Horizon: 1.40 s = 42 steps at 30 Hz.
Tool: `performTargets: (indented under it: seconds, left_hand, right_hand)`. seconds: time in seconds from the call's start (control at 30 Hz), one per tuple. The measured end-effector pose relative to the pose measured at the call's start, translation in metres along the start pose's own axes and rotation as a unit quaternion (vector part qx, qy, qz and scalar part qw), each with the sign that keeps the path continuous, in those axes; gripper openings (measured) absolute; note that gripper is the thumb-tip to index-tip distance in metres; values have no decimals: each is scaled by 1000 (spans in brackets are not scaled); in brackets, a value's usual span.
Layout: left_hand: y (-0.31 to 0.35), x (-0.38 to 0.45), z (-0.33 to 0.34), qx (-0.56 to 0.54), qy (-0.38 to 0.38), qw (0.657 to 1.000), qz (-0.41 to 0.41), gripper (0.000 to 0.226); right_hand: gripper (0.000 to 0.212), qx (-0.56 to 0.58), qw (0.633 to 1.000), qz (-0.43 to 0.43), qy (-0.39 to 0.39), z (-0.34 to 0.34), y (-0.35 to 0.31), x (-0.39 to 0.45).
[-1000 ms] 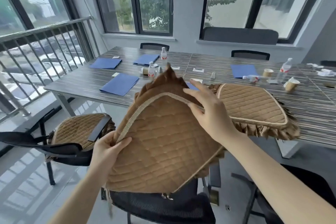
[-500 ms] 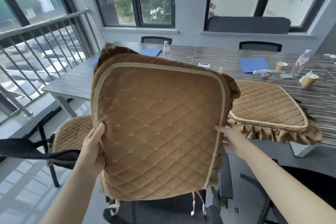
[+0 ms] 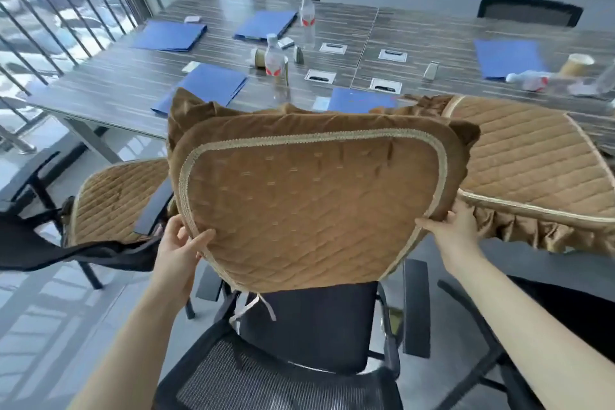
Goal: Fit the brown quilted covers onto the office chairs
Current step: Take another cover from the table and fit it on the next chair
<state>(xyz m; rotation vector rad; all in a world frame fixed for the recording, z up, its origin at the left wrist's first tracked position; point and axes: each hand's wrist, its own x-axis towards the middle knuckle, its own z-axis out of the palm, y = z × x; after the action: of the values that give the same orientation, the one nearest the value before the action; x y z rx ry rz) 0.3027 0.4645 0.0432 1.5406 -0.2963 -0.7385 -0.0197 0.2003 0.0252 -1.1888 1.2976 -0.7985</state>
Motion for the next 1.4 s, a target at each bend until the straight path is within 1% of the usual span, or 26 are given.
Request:
performTargets:
  seconds: [0.2, 0.33, 0.43, 0.5, 0.53, 0.6, 0.63, 0.67, 0.73, 0.77, 0.83, 0.9, 0.93, 1.0, 1.07, 1.1, 1.13, 1.17, 1.2, 1.23, 1.27, 1.33, 1.4]
  left_hand:
    - [-101, 56, 15, 98, 35, 990, -95, 46]
    - [-172, 75, 17, 125, 11, 976, -179, 49]
    - [-207, 81, 20, 148, -13, 966, -213, 51]
    - [-227, 83, 26, 160, -39, 959, -232, 48]
    - [-237, 85, 28, 165, -45, 956, -240, 47]
    - [-253, 89, 29, 169, -39, 952, -254, 46]
    - [-258, 92, 28, 167, -31, 948, -267, 47]
    - [-266, 99, 25, 161, -21, 944, -288, 48]
    - [-279, 115, 18, 141, -8, 929, -341, 52]
    - [-285, 123, 14, 134, -9, 922, -362, 53]
    - [-298, 138, 7, 132, -16, 912, -388, 53]
    - [-310, 154, 4, 139, -16, 907, -397, 52]
    - [-312, 161, 5, 146, -15, 907, -395, 51]
    - [-317, 177, 10, 146, -21, 910, -387, 44]
    - [-321, 192, 15, 136, -11, 916, -376, 30]
    - [-325, 199, 15, 146, 4, 920, -363, 23]
    - [-333, 208, 13, 169, 27, 922, -348, 21]
    - [-335, 213, 10, 200, 57, 920, -333, 25]
    - [-338, 217, 7, 236, 80, 912, -327, 35]
    - [-349, 223, 4, 274, 88, 900, -328, 48]
    - [-357, 227, 4, 307, 84, 887, -335, 62]
    - [-372, 231, 9, 368, 62, 860, -348, 81]
    - [-381, 230, 15, 415, 53, 842, -340, 88]
  right_hand:
    - [41, -93, 993, 29, 71, 20, 86, 3]
    - [21, -149, 980, 59, 119, 23, 149, -1]
    - [17, -194, 971, 87, 110, 28, 180, 0]
    - [11, -243, 963, 81, 88, 41, 197, 1]
    - [12, -269, 957, 70, 80, 49, 206, 1]
    - [33, -315, 944, 56, 84, 65, 218, 1]
    - [38, -330, 938, 53, 89, 73, 222, 3]
    - [34, -341, 934, 58, 93, 82, 226, 9]
    - [9, -360, 927, 68, 82, 95, 235, 27]
    - [7, -370, 923, 75, 74, 100, 241, 37]
    - [23, -387, 917, 79, 61, 108, 249, 57]
    - [28, -392, 916, 71, 50, 121, 253, 77]
    - [26, -389, 917, 69, 49, 126, 252, 88]
    - [13, -393, 916, 64, 49, 138, 257, 117]
    - [24, -383, 918, 92, 52, 149, 267, 150]
    - [21, -349, 928, 119, 51, 155, 271, 166]
    - [27, -322, 934, 146, 50, 159, 283, 183]
    - [44, -295, 938, 171, 56, 160, 287, 196]
    - [58, -287, 937, 191, 56, 162, 292, 204]
    - [71, -302, 929, 204, 66, 164, 303, 210]
    - [79, -345, 914, 205, 67, 165, 313, 215]
    - [83, -438, 873, 209, 49, 162, 335, 208]
    - [81, -461, 852, 246, 36, 158, 357, 189]
